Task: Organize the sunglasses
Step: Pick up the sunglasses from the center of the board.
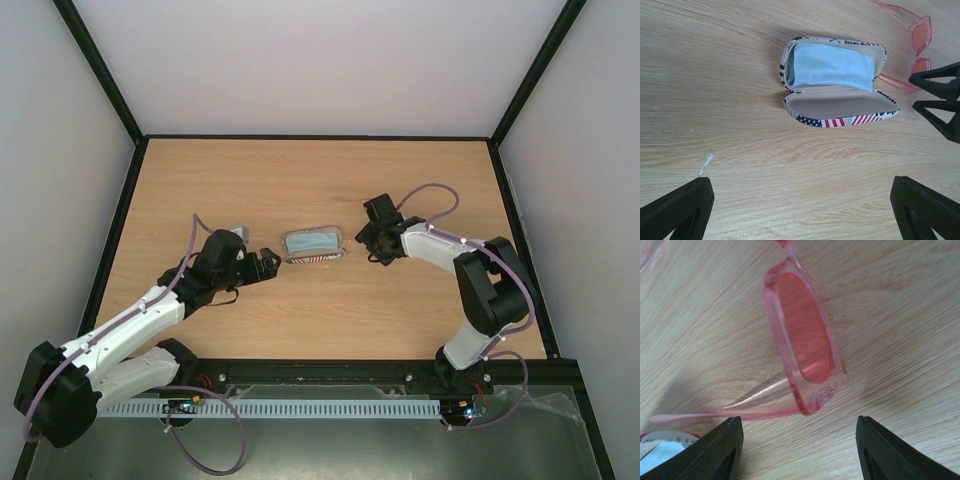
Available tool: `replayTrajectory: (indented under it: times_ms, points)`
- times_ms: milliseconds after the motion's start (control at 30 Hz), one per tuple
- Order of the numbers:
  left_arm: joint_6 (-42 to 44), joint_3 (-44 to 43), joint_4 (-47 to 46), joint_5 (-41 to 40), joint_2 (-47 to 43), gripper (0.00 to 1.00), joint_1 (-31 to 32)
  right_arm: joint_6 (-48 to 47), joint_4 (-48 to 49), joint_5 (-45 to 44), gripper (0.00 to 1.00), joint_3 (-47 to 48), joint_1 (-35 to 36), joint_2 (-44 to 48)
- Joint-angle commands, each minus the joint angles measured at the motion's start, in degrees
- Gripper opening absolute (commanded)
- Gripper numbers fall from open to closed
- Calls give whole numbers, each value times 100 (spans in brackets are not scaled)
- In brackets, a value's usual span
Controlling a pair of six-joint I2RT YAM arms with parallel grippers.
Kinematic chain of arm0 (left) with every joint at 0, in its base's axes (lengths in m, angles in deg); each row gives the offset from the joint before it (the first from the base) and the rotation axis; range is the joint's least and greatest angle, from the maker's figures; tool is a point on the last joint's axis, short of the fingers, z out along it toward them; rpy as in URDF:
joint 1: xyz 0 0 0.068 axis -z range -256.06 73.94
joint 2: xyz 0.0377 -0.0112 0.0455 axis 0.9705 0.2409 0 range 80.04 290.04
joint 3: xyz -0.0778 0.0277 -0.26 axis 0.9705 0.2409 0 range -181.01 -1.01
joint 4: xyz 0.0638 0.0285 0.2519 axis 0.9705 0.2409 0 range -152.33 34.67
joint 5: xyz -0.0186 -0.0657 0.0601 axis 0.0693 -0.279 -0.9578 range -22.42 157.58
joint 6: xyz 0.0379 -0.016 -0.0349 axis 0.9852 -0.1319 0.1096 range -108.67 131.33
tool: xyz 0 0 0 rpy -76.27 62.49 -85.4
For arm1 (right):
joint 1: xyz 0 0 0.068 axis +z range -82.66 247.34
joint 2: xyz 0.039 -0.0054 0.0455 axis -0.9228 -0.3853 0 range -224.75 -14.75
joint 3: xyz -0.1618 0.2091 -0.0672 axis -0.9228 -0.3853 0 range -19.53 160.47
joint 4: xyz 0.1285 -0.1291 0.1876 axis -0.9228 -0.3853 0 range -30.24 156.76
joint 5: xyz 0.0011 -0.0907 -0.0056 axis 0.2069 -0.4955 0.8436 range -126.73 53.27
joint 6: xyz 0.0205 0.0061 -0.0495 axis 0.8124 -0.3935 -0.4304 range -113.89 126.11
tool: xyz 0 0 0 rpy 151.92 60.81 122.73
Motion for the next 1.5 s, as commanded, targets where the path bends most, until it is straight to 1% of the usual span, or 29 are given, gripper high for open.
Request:
replayTrajectory:
  times_ms: [0, 333, 500, 800, 1000, 1167, 1267, 1467]
  points:
    - [107, 62, -145, 145, -71, 100, -24, 755, 19, -257, 63, 118, 26, -232]
    - [155, 92, -262, 282, -47, 100, -45, 1342, -86, -654, 60, 364, 35, -369]
    - [163, 123, -304, 326, -25, 100, -76, 1463, -209, -823, 57, 507, 29, -499]
    - [186, 127, -325, 395, -3, 100, -157, 1360, -364, -1058, 57, 757, -157, -683]
    - [194, 119, -323, 419, 13, 100, -205, 1140, -409, -1104, 57, 853, -543, -802]
    - [212, 109, -289, 418, -4, 100, -267, 747, -470, -1089, 57, 1007, -918, -870]
    - [226, 102, -285, 419, 13, 100, -284, 408, -667, -1128, 57, 1251, -957, -863]
    - [226, 84, -294, 415, 79, 100, -289, -223, -821, -1140, 58, 1181, -946, -492]
